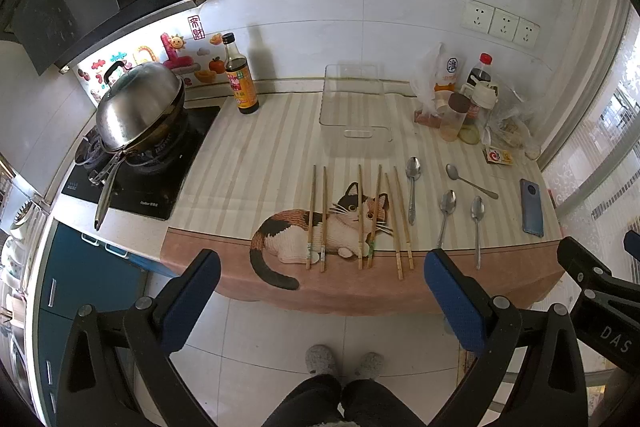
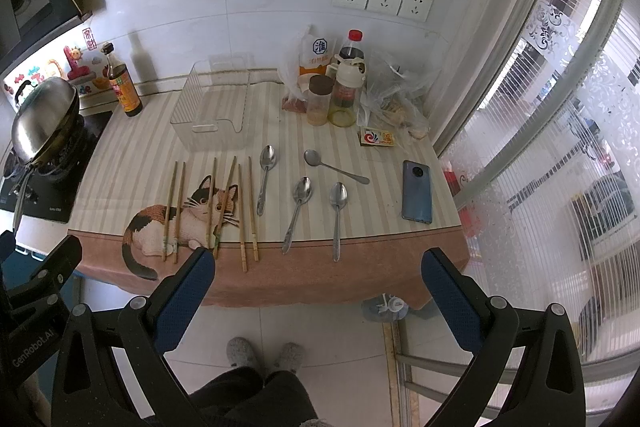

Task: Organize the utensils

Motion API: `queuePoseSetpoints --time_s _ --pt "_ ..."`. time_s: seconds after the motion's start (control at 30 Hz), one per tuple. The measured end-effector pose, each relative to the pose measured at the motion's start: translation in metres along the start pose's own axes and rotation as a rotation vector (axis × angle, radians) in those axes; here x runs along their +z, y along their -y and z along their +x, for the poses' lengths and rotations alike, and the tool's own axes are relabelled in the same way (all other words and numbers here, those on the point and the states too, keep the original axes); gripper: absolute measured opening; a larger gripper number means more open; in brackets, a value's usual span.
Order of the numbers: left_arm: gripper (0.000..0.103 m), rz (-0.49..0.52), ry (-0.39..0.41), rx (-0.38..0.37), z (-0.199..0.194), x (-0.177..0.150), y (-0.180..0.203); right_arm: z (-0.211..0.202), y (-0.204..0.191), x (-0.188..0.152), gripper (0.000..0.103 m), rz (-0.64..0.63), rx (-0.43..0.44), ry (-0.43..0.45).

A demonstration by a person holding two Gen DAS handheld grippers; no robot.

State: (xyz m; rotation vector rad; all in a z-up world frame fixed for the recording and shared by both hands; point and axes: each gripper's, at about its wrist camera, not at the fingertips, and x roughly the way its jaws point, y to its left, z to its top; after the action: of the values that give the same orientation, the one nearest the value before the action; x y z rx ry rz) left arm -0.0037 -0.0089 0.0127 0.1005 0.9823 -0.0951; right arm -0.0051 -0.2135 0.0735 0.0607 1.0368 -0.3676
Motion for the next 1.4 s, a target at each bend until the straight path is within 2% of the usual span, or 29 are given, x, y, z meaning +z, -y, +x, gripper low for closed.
queuePoseSetpoints --time_s 0.53,0.63,0.77,0.87,0.97,1.03,1.13,1.2,1.27,1.3,1.37,1.4 --pt "0.103 -0.001 0.019 0.003 0.001 -0.001 -0.001 0.002 -0.003 0.002 0.103 0.007 0.007 0.000" --pt "0.103 -0.012 0.066 0.048 0.012 0.006 -0.002 0.015 -0.003 0.003 0.103 0.038 0.027 0.008" --pt "0.103 -0.022 0.095 0.160 0.044 0.019 -0.007 0.041 -0.001 0.011 0.103 0.078 0.064 0.042" --pt "0.103 -0.036 0.049 0.198 0.076 0.028 -0.015 0.073 -0.004 0.017 0.099 0.098 0.088 0.034" --pt "0.103 -0.067 -0.008 0.221 0.113 0.034 -0.026 0.113 -0.012 0.022 0.078 0.106 0.148 -0.015" --pt "0.103 -0.087 -0.060 0.221 0.140 0.034 -0.033 0.147 -0.021 0.024 0.058 0.100 0.205 -0.084" --pt "0.103 -0.108 -0.168 0.195 0.184 0.031 -0.044 0.190 -0.033 0.021 0.041 0.084 0.228 -0.164" --pt "0.100 -0.123 -0.237 0.146 0.214 0.028 -0.048 0.219 -0.041 0.016 0.037 0.088 0.243 -0.223" --pt "0.077 -0.127 -0.307 0.093 0.247 0.025 -0.050 0.242 -0.048 0.012 0.036 0.087 0.243 -0.272" --pt "0.072 -0.126 -0.343 0.074 0.262 0.023 -0.050 0.250 -0.051 0.009 0.036 0.087 0.244 -0.286" --pt "0.053 -0.115 -0.401 0.038 0.291 0.019 -0.048 0.267 -0.057 0.006 0.035 0.084 0.236 -0.317" --pt "0.052 -0.107 -0.425 0.021 0.304 0.017 -0.047 0.275 -0.060 0.005 0.035 0.089 0.228 -0.334"
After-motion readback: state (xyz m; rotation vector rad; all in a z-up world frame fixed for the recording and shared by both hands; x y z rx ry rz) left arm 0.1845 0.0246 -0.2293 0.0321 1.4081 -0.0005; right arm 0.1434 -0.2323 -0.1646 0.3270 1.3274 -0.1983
